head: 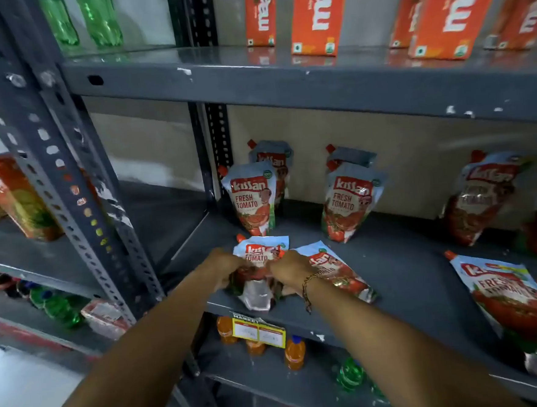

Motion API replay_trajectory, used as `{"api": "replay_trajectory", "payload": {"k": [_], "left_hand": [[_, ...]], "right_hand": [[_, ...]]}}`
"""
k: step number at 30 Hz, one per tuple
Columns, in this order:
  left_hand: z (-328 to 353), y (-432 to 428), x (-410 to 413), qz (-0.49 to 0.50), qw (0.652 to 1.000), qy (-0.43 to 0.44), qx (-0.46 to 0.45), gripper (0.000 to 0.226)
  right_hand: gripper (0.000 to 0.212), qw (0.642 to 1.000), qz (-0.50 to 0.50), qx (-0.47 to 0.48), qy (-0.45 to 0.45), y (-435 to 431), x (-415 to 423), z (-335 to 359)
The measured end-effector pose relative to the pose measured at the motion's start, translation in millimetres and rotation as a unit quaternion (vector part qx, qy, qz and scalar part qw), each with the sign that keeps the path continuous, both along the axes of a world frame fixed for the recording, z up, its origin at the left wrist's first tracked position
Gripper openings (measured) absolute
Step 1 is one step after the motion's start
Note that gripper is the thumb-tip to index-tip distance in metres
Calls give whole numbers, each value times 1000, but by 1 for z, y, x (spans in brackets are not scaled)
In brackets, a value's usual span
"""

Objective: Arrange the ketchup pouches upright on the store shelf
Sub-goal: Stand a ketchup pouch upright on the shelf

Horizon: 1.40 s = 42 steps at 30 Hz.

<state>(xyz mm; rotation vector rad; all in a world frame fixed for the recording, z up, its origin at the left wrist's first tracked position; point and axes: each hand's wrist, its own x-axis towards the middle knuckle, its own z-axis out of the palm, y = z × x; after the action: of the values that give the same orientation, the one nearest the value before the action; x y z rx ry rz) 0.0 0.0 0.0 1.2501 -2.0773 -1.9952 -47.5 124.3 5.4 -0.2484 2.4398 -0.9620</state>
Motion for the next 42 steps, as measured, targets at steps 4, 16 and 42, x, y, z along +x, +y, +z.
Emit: {"api": "replay_trajectory", "payload": {"k": [4,16,42], "left_hand": [[-4,-19,1,-44,996,17,76,9],[15,-60,1,-88,964,164,-188,45],[13,78,-53,-155,965,186,-100,24]], "right_hand": [[39,994,-41,-72,-72,-19,-17,-17],[34,984,-15,-150,96,-33,-22,-4],[30,926,-202,-128,293,89,-36,8]]}}
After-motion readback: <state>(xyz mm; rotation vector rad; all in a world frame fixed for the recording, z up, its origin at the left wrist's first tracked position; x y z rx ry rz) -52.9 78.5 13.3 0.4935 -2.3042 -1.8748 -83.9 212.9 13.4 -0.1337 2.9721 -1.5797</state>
